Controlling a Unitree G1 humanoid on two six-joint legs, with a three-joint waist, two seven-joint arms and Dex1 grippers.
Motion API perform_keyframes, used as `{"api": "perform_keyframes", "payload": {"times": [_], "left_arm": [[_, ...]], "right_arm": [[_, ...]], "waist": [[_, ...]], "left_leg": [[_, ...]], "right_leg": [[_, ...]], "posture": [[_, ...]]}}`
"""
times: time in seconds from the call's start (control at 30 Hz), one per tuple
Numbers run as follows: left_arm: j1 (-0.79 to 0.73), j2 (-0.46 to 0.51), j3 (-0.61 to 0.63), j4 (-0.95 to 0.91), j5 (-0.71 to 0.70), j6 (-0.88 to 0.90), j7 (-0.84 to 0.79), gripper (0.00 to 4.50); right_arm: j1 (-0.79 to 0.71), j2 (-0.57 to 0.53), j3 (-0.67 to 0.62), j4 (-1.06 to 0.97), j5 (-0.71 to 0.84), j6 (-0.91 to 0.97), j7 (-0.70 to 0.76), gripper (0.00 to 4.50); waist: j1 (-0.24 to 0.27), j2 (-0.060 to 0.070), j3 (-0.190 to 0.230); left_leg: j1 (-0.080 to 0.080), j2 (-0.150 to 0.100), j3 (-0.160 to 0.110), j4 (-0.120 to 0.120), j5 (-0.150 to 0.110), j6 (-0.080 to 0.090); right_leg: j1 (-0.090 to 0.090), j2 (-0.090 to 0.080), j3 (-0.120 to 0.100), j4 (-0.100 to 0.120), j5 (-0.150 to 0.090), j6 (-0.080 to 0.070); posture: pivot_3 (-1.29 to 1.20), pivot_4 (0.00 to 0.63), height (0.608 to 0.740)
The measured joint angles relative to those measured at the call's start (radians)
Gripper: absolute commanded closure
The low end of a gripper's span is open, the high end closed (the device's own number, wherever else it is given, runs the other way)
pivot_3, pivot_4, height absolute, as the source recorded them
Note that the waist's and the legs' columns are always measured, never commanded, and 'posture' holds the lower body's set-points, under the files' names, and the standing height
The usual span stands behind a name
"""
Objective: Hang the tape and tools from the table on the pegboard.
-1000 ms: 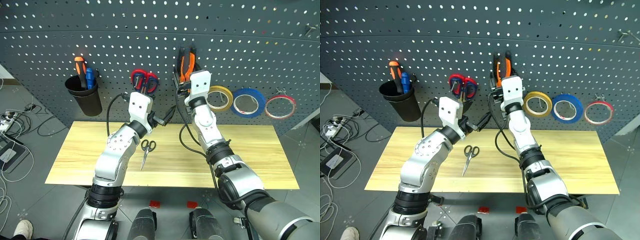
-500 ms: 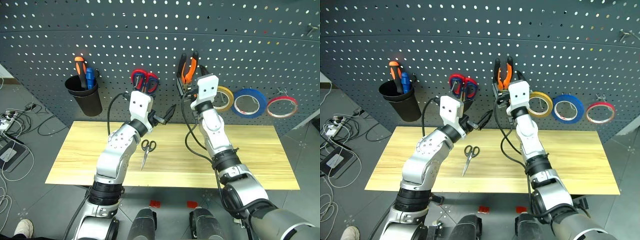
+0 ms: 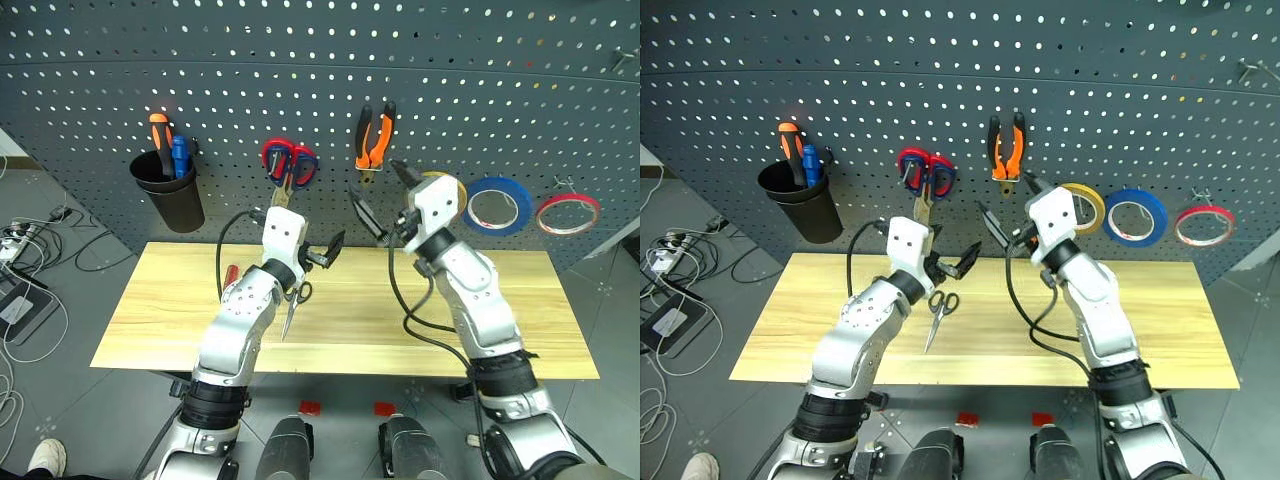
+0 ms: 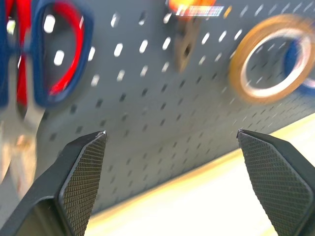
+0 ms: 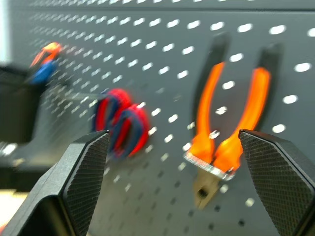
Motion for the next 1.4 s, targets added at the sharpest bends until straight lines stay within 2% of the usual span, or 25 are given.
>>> {"api": "perform_keyframes", "payload": {"times": [0.13, 0.23, 0.47, 0.7, 0.93, 1.37, 1.4], "left_arm": [[0.072, -0.002, -0.029, -0.026, 0.054, 0.067, 0.054, 0.00], [0.113, 0.000, -0.039, -0.028, 0.079, 0.131, 0.082, 0.00], [0.135, 0.010, -0.035, -0.029, 0.103, 0.249, 0.105, 0.00], [0.158, 0.083, -0.049, -0.033, 0.158, 0.359, 0.109, 0.00], [0.168, 0.076, -0.049, -0.042, 0.168, 0.436, 0.124, 0.00], [0.079, 0.081, -0.028, 0.050, 0.180, 0.386, 0.110, 0.00], [0.072, 0.083, -0.028, 0.058, 0.181, 0.377, 0.104, 0.40]], "right_arm": [[0.113, -0.112, 0.032, -0.074, 0.054, 0.044, 0.151, 0.01], [0.185, -0.183, 0.054, -0.078, 0.067, 0.039, 0.259, 0.01], [0.240, -0.241, 0.082, -0.078, 0.086, 0.003, 0.385, 0.01], [0.255, -0.242, 0.099, -0.077, 0.085, -0.001, 0.410, 0.01], [0.260, -0.232, 0.122, -0.099, 0.084, 0.013, 0.405, 0.01], [0.263, -0.226, 0.120, -0.115, 0.086, 0.067, 0.385, 0.01], [0.264, -0.227, 0.120, -0.116, 0.086, 0.073, 0.385, 0.00]], "waist": [[-0.001, 0.001, 0.020], [-0.002, 0.000, 0.039], [-0.005, -0.002, 0.070], [-0.005, -0.003, 0.099], [-0.005, -0.003, 0.135], [-0.007, -0.003, 0.193], [-0.007, -0.002, 0.196]], "left_leg": [[0.006, 0.000, -0.003, -0.001, -0.001, 0.002], [0.006, 0.000, -0.004, 0.000, -0.001, 0.002], [0.006, 0.000, -0.005, 0.000, -0.001, 0.002], [0.006, 0.000, -0.007, 0.001, -0.001, 0.002], [0.006, 0.000, -0.007, 0.001, -0.001, 0.002], [0.006, 0.000, -0.008, 0.002, 0.000, 0.002], [0.006, 0.000, -0.008, 0.002, 0.000, 0.002]], "right_leg": [[0.010, 0.000, -0.002, -0.006, 0.000, 0.000], [0.011, 0.000, -0.002, -0.006, 0.000, 0.000], [0.011, 0.000, -0.004, -0.005, 0.000, 0.000], [0.011, 0.000, -0.005, -0.004, 0.000, 0.000], [0.010, 0.000, -0.005, -0.003, 0.000, 0.000], [0.010, -0.001, -0.006, 0.000, 0.000, 0.000], [0.010, -0.001, -0.006, 0.000, 0.000, 0.000]], "posture": [[0.05, 0.274, 0.740], [0.05, 0.292, 0.740], [0.05, 0.324, 0.740], [0.04, 0.364, 0.740], [0.03, 0.403, 0.740], [0.01, 0.461, 0.740], [0.01, 0.461, 0.740]]}}
